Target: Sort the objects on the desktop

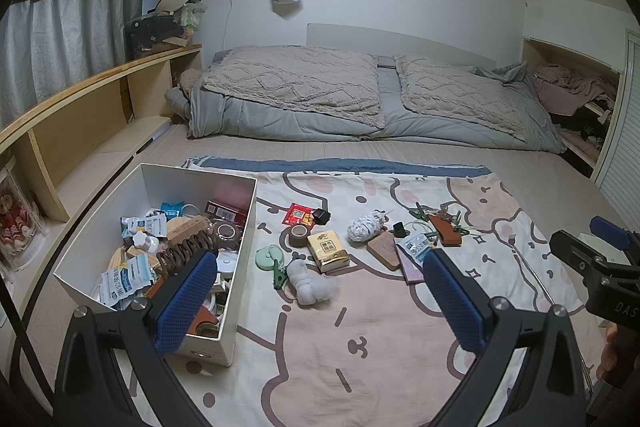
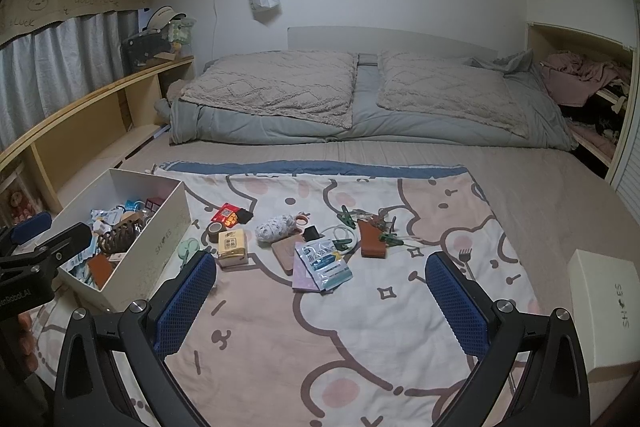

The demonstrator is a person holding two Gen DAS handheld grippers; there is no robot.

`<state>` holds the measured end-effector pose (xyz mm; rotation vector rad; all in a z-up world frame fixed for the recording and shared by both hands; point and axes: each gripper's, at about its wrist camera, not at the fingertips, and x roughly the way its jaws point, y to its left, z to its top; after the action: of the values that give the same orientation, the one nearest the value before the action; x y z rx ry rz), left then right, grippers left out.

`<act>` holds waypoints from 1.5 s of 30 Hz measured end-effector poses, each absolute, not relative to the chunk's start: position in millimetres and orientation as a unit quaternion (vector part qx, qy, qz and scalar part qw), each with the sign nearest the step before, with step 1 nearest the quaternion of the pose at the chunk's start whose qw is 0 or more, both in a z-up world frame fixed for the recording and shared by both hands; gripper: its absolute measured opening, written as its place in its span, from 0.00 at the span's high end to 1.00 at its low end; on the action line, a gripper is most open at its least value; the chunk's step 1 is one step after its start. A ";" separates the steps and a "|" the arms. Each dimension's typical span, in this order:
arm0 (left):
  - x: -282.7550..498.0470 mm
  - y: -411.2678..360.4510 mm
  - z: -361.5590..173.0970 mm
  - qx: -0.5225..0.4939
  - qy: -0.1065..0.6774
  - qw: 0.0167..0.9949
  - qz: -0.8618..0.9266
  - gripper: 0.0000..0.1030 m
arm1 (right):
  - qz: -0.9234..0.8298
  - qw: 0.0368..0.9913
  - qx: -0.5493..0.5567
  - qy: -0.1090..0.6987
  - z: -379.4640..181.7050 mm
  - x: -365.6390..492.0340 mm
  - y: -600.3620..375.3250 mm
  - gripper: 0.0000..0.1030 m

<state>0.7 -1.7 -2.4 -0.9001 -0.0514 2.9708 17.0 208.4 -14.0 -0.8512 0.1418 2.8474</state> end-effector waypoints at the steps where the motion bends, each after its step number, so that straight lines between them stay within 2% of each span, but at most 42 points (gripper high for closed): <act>1: 0.5 -2.0 -2.6 -0.290 -0.016 0.019 0.957 0.00 | 0.954 0.083 -0.285 0.048 -14.4 17.5 208.8 0.00; 16: -2.2 -5.3 -4.5 -0.294 -0.014 0.030 0.955 0.00 | 0.953 0.090 -0.286 0.046 -15.3 18.0 208.5 0.00; 27: -19.3 -9.5 16.4 -0.280 -0.009 0.027 0.960 0.00 | 0.957 0.118 -0.258 0.056 -1.5 16.8 229.3 0.00; 36: -46.9 8.5 36.3 -0.259 0.037 0.040 0.964 0.00 | 0.955 0.137 -0.253 0.070 2.7 -8.1 244.4 0.00; 41: -67.7 13.9 30.5 -0.262 0.041 0.043 0.963 0.00 | 0.948 0.134 -0.268 0.104 0.8 -33.2 262.4 0.00; 45: -82.7 15.7 11.3 -0.281 0.043 0.033 0.958 0.00 | 0.943 0.178 -0.264 0.095 -4.2 -55.1 275.6 0.00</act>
<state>-82.7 15.7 11.3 -0.8635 0.1317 2.9487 -55.1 275.6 -4.2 -0.7460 0.2687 2.6694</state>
